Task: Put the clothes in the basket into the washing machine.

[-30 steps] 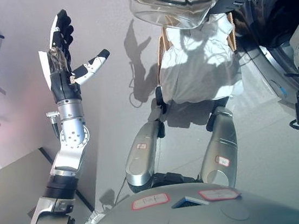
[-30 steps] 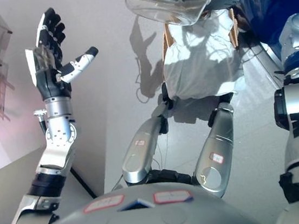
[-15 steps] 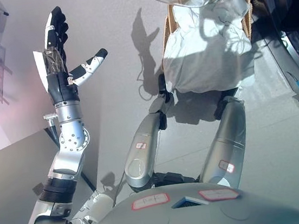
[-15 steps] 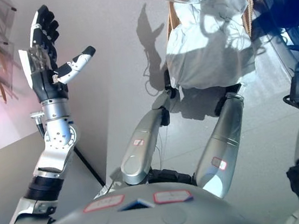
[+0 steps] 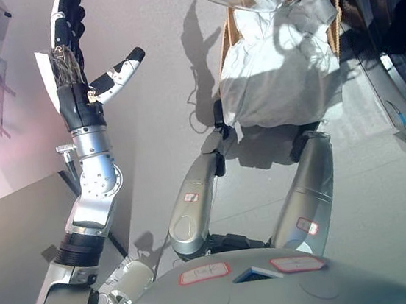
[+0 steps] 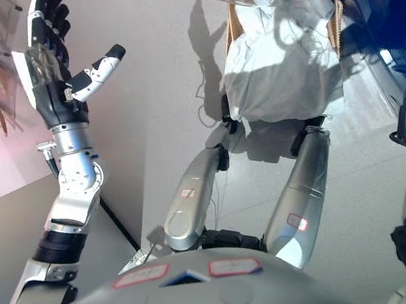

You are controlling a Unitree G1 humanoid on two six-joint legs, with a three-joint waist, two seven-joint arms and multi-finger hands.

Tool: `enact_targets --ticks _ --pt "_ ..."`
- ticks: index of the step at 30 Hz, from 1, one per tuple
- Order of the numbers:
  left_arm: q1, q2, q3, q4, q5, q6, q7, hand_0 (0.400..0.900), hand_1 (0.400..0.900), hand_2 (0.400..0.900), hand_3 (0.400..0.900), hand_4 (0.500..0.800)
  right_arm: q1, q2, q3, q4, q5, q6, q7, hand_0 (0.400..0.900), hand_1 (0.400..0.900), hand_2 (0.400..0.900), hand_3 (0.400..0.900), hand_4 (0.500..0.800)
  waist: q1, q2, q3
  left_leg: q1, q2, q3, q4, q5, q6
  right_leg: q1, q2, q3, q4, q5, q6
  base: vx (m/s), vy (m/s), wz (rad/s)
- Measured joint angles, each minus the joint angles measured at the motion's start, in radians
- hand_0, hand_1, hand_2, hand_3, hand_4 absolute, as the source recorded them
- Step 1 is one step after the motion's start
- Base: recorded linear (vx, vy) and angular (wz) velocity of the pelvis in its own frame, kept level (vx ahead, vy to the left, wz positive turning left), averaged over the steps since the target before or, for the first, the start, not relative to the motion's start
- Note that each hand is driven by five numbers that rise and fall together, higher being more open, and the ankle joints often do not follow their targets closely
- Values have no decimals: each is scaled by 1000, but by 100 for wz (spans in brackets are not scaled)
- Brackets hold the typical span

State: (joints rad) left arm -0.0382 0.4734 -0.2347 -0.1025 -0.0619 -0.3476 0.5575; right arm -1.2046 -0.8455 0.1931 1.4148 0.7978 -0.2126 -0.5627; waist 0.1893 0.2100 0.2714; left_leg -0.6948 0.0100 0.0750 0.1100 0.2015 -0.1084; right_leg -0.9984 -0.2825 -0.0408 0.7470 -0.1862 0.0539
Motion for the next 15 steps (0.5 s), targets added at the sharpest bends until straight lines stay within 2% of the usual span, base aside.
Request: enact_targets --ticks 4,6,9,12,15 --pt "-17 -17 0 10 -8 0 -18 900 900 900 900 800 61 13 -37 -3 41 0 54 900 900 900 900 800 2 -10 7 14 8 -6 11 -3 4 34 8 -11 -16 14 0 -4 18 -6" --pt "-28 -27 -2 37 -18 -1 -36 900 900 900 900 800 119 58 -80 -5 63 1 73 900 900 900 900 800 -7 -20 14 47 13 -13 12 -7 8 87 15 -28 -39 13 0 20 15 -9" --pt "-27 -34 -2 73 -27 0 -47 900 900 900 900 800 191 162 -171 -20 103 0 95 900 900 900 900 800 -30 -36 21 106 28 -15 6 -16 4 163 27 -47 -76 12 0 43 36 -11" --pt "-31 -71 2 94 -50 3 -68 900 900 900 900 800 337 270 -184 -97 106 -46 131 900 900 900 900 800 -40 -59 11 148 51 -14 3 -30 1 227 54 -54 -129 21 0 79 43 -11" --pt "-15 -79 3 102 -64 5 -97 900 900 900 900 800 482 411 -195 -134 105 -39 154 900 900 900 900 800 -60 -92 -8 185 66 -15 3 -46 -3 281 65 -66 -161 22 -7 95 42 -1"
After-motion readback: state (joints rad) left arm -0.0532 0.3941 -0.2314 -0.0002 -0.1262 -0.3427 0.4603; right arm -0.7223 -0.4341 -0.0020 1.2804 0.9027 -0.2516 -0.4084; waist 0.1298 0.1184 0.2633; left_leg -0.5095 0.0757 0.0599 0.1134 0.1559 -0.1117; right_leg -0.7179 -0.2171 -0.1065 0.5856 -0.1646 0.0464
